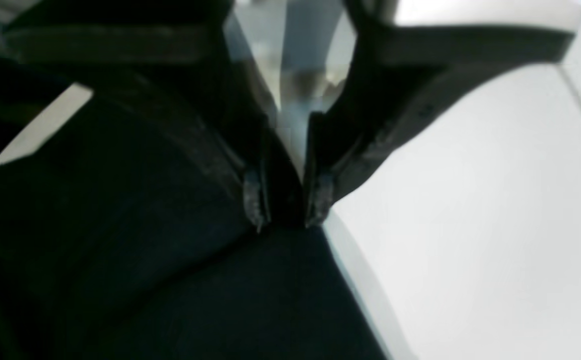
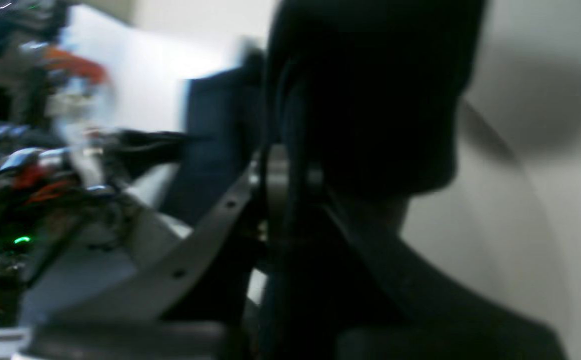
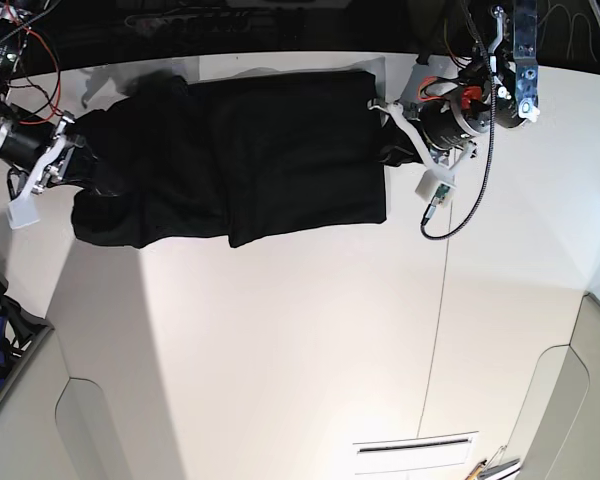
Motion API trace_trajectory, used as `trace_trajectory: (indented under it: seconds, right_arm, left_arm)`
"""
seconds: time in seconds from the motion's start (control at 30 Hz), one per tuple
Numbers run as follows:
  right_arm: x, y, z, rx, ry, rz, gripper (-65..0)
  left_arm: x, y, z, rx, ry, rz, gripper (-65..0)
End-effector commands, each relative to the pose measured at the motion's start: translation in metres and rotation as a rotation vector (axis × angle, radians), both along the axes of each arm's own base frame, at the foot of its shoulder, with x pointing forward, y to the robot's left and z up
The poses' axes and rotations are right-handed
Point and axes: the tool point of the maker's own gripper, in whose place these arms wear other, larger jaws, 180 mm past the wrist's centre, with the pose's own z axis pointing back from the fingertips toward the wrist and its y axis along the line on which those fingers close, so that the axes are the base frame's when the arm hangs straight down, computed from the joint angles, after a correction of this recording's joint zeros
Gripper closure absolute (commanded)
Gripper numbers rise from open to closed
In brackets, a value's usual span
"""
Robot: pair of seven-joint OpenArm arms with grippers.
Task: Fold the T-shirt properly
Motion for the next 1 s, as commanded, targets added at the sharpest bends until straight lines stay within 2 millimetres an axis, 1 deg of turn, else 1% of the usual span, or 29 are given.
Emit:
trace_trajectory:
  seconds: [0.0,0.07,0.13,0.3,0.4,0.47,0.6,0.67,0.77,0.97]
  right_arm:
    - [0.005,0.008,0.016,0.027,-0.064,0.001,0.0]
    - [0.006,0.029,0.023,0.074,-0.096,0.006,0.0]
    - [0.006,0.05,0.026,0.124,-0.106,0.024,0.0]
    - [0.006,0.11,0.022,0.197,-0.097,0.108,0.0]
    - [0.012,0.141,0.018,0.168,-0.122,0.143,0.0]
    - [0.013,0.158,0.014,0.129,-0.142,0.173,0.0]
    - [0.007,0.192,0.011,0.088,-0.166,0.266,0.0]
    - [0.002,0.206,0.01,0.07,-0.178,0.311,0.0]
    - [-0.001,0.22,0.009,0.045,-0.207,0.335,0.0]
    - [-0.001,0.231,0.0,-0.037,-0.241,0.349,0.0]
  left_arm:
    - [-0.014,0.011,-0.015,0.066,0.072,-0.003,-13.1]
    - [-0.014,0.011,-0.018,0.065,0.079,0.0,-13.1]
    - [-0.014,0.011,-0.018,0.065,0.079,0.0,-13.1]
    - [-0.014,0.011,-0.018,0.064,0.079,0.0,-13.1]
    - [-0.014,0.011,-0.017,0.061,0.079,0.0,-13.1]
    - [-0.014,0.011,-0.017,0.061,0.079,0.0,-13.1]
    - [-0.014,0.011,-0.017,0.061,0.078,0.001,-13.1]
    - [-0.014,0.011,-0.017,0.061,0.079,0.0,-13.1]
    - [-0.014,0.011,-0.017,0.061,0.079,0.001,-13.1]
    - [-0.014,0.01,-0.017,0.052,0.078,0.002,-13.1]
